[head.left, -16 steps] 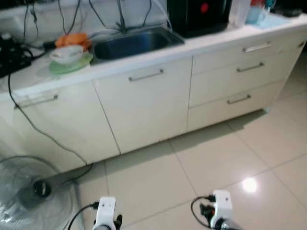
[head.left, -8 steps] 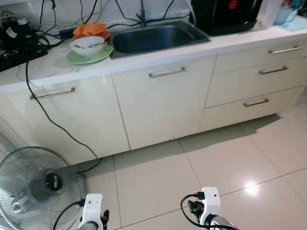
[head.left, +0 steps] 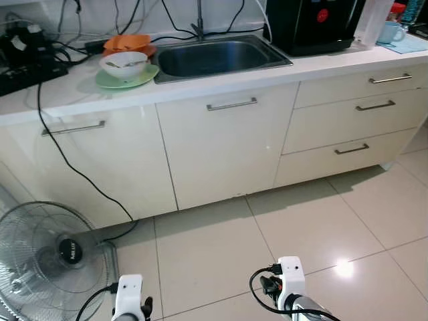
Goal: Kitchen organization
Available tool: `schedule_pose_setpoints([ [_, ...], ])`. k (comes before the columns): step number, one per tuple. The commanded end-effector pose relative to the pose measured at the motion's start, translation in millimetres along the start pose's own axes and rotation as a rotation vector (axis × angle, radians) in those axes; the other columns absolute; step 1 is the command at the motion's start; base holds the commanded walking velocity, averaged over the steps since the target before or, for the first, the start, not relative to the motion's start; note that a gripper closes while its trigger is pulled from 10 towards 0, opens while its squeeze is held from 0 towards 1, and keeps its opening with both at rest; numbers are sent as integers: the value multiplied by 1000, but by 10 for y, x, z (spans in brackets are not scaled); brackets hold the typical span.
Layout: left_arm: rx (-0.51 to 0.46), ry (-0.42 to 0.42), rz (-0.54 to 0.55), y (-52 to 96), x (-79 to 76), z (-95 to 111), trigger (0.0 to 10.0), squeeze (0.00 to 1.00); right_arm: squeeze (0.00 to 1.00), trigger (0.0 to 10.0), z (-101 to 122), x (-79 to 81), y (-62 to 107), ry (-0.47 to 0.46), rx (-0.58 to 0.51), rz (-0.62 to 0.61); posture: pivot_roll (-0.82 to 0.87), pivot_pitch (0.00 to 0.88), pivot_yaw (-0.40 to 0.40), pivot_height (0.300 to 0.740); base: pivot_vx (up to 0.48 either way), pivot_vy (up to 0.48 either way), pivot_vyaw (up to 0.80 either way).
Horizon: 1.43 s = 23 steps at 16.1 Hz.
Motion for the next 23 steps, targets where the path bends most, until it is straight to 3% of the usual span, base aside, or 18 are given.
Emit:
schedule_pose_setpoints([
  [1,-8,-1,7,-8,0,34,10000,0,0,10000,10,3,-4,6,-1,-4,50,0,60,740,386,0,0],
  [11,8,-36,14,6,47,-22,10000,0,0,10000,-26,22,-2,14,17,10,54,0,59,740,474,0,0],
  [23,-10,-59,-17,-24,-67,82,10000,0,0,10000,-52,-46,21,-10,20,-17,28,0,59,740,480,0,0],
])
Point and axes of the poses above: a point about 5 cm out from each wrist's last joint towards the gripper, its own y axis pointing back from the gripper into the wrist, its own z axis along the axis of the wrist's last joint, x = y × z, the point moved 3 cm from there along -y, pointing out of the wrist towards the gripper, and after that the axes turned 2 degrees about y, right-handed, at the moved point
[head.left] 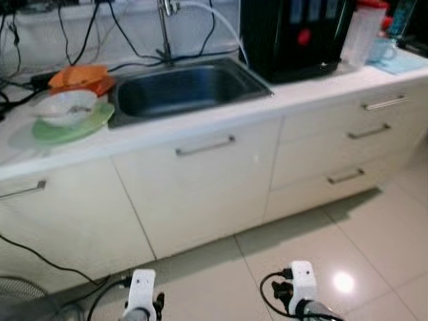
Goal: Kitchen organization
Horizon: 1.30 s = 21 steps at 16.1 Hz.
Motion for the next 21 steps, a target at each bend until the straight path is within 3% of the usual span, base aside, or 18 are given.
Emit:
schedule_pose_setpoints([
  [1,-3,-9,32,6,126,7,10000,0,0,10000,49,130,-45,-3,-6,33,28,0,59,740,480,0,0],
  [7,16,3,42,27,127,-88,10000,0,0,10000,43,68,-30,-17,-10,6,26,0,49,740,480,0,0],
  [10,8,12,38,22,95,-68,10000,0,0,10000,18,58,-25,-18,0,0,38,0,44,740,430,0,800],
  [14,7,20,51,33,131,-93,10000,0,0,10000,-8,84,-24,-6,12,16,47,0,38,740,0,0,800],
  [21,18,2,37,42,94,-138,10000,0,0,10000,-80,80,-6,-32,27,10,38,0,52,740,0,0,0],
])
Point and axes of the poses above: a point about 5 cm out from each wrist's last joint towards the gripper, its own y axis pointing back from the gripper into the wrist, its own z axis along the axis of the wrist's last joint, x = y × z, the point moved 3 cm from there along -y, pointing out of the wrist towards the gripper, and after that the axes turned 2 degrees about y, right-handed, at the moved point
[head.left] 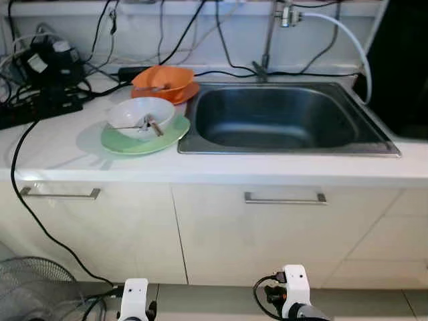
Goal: Kitchen organization
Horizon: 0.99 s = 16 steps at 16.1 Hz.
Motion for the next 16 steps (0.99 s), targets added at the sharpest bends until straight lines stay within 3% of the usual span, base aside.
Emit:
schedule_pose_setpoints([
  [1,-10,-14,-4,-11,-6,49,10000,0,0,10000,2,-14,0,-7,4,-6,38,0,52,740,0,0,0],
  [7,-12,-26,-1,-9,42,50,10000,0,0,10000,-20,25,-3,-16,8,6,40,1,60,740,0,0,0],
  [13,-13,-42,-29,-24,-38,94,10000,0,0,10000,-108,68,6,12,32,5,22,0,64,740,0,0,0],
  [16,-35,-46,-48,-31,-65,153,10000,0,0,10000,-29,34,-6,-27,1,-16,14,0,81,740,0,0,0],
])
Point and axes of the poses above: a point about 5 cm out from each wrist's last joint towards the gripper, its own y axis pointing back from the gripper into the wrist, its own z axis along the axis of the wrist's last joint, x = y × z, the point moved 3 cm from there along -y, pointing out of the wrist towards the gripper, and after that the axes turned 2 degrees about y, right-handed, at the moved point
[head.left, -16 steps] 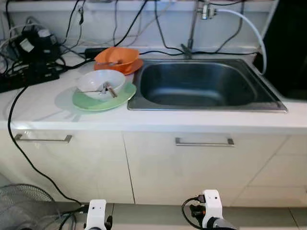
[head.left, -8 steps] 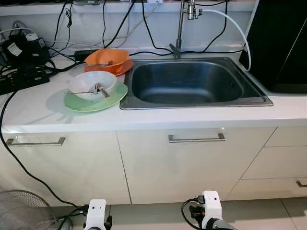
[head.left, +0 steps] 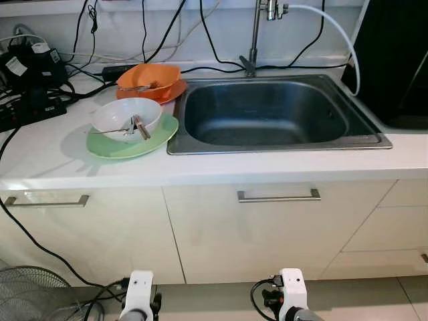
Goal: Kitchen organization
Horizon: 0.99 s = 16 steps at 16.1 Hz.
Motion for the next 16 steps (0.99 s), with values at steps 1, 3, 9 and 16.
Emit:
schedule_pose_setpoints([
  [1,10,-7,0,6,18,-26,10000,0,0,10000,24,-15,0,-6,-11,-6,11,0,83,740,0,0,0],
  [3,18,-4,7,6,36,-35,10000,0,0,10000,12,7,-3,-14,-10,-1,7,0,85,740,0,0,0],
  [9,-124,-30,15,-14,-6,241,10000,0,0,10000,301,-116,0,-10,-144,-50,19,0,86,740,0,0,0],
  [16,-641,-118,46,219,4,1125,10000,0,0,10000,1077,-203,190,156,-561,-116,9,0,90,740,0,0,0],
])
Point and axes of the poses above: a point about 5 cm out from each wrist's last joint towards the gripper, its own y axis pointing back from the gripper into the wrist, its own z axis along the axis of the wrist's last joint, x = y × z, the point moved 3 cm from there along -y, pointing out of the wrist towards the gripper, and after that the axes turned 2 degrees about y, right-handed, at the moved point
